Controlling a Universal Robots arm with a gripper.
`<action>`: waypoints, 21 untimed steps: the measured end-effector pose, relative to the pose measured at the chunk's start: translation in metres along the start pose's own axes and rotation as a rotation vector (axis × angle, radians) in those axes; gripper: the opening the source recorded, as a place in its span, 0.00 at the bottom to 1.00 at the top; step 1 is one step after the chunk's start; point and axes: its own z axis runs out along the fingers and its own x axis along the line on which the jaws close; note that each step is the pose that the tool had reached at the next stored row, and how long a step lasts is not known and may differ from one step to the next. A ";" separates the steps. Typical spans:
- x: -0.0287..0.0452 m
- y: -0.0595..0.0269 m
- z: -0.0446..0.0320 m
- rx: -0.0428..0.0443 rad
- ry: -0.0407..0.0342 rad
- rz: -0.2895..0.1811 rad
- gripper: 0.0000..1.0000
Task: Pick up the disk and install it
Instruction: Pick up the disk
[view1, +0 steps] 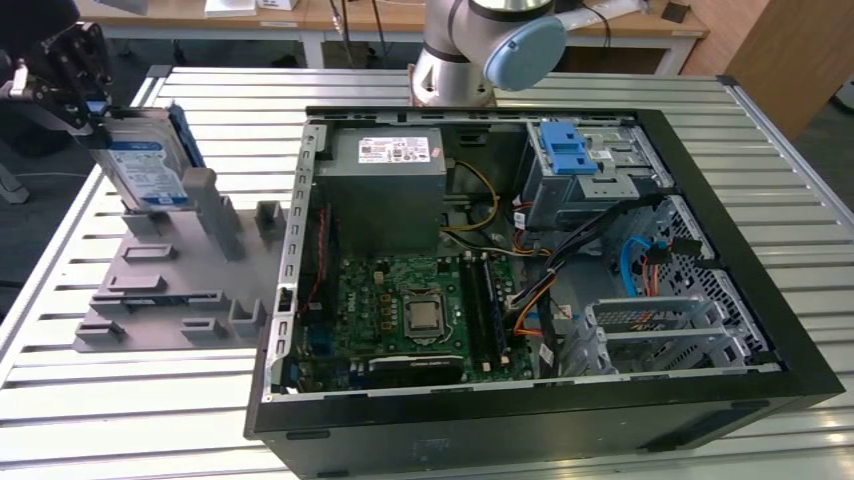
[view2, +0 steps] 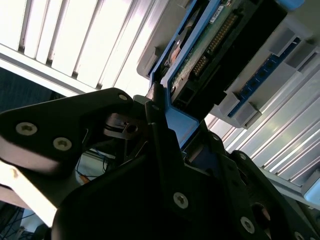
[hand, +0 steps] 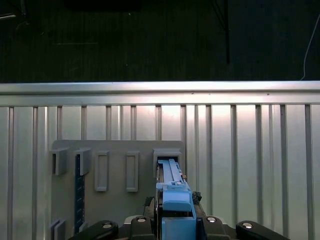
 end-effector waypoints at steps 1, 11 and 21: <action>0.0000 0.0000 -0.0008 -0.0001 0.0000 0.000 0.36; 0.0000 0.0002 -0.0102 0.0000 0.0000 0.000 0.36; 0.0000 0.0004 -0.0203 0.0000 0.0000 0.000 0.36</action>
